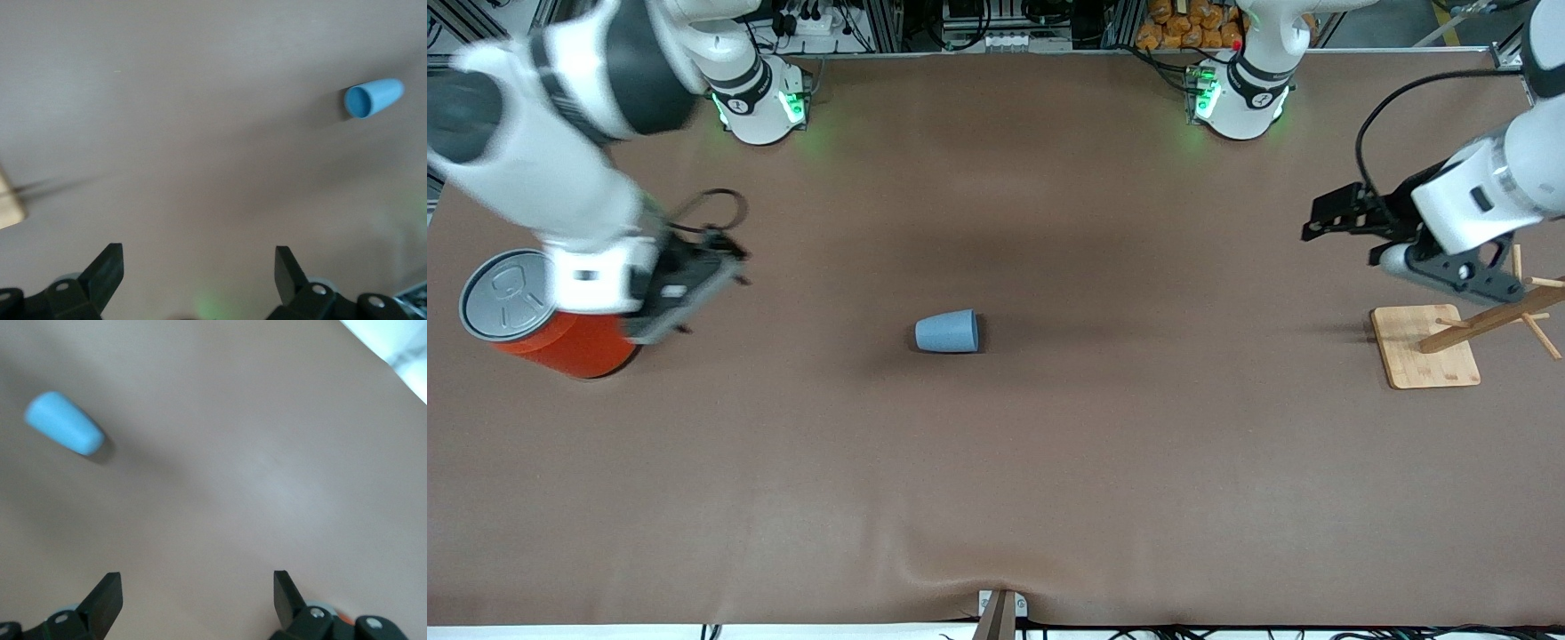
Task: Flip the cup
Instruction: 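Release the cup on its side and withdraw the right gripper, then reach the left gripper toward the open rim of the blue cup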
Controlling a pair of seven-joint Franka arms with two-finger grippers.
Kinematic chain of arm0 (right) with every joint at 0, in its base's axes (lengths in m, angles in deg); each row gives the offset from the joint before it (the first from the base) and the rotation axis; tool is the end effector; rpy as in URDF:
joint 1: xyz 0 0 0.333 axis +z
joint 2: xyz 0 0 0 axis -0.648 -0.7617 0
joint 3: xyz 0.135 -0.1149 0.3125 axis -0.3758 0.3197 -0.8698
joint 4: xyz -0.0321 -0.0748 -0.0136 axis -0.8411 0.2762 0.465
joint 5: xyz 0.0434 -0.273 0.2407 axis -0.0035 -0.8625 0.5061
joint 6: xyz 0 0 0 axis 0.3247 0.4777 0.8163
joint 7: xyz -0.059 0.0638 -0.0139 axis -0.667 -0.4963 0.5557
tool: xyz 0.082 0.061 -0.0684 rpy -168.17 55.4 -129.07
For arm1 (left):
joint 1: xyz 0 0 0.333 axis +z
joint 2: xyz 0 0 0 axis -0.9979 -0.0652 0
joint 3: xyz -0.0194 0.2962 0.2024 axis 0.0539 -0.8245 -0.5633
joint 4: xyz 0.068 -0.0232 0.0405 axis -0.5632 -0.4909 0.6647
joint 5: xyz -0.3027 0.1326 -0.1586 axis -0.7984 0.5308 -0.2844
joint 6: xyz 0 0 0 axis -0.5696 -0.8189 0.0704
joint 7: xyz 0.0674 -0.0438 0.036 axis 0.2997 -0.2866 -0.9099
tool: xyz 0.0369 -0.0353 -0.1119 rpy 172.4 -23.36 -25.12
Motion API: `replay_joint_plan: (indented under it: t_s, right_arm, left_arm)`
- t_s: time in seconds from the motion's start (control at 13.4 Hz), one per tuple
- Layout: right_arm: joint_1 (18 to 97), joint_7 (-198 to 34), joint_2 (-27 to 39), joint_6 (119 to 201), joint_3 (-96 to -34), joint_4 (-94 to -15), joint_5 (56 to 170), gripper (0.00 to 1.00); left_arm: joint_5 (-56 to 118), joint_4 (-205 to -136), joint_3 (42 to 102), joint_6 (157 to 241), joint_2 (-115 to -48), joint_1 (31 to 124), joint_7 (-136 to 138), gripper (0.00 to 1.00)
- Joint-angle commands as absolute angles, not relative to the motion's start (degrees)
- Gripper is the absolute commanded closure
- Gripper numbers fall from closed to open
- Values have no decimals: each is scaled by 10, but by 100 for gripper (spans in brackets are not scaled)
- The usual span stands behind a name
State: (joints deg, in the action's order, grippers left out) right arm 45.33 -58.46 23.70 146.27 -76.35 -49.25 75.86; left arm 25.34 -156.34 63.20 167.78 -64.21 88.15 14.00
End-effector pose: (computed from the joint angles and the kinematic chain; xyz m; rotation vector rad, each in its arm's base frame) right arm 0.5675 0.1050 0.5851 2.9546 1.0617 0.0599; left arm 0.5574 -0.1005 0.6083 2.8373 -0.3644 -0.2036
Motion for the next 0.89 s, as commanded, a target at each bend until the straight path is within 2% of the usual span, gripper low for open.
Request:
replay_joint_plan:
  t_s: [0.0, 0.15, 0.37, 0.6, 0.82]
  right_arm:
    - [452, -597, 262, 1439, -705, -504, 760, 0]
    - [448, -600, 262, 1393, -677, -475, 760, 0]
    - [426, -676, 262, 1305, -675, -426, 760, 0]
    - [402, -737, 275, 1260, -678, -419, 784, 0]
    - [382, -750, 290, 1242, -680, -421, 788, 0]
  left_arm:
    - [207, -1562, 634, 1703, -685, 878, 146, 0]
    - [183, -1564, 637, 1704, -710, 869, 146, 0]
    - [165, -1582, 639, 1713, -737, 856, 146, 0]
    - [74, -1638, 643, 1771, -752, 849, 154, 0]
    - [-2, -1658, 644, 1796, -786, 825, 156, 0]
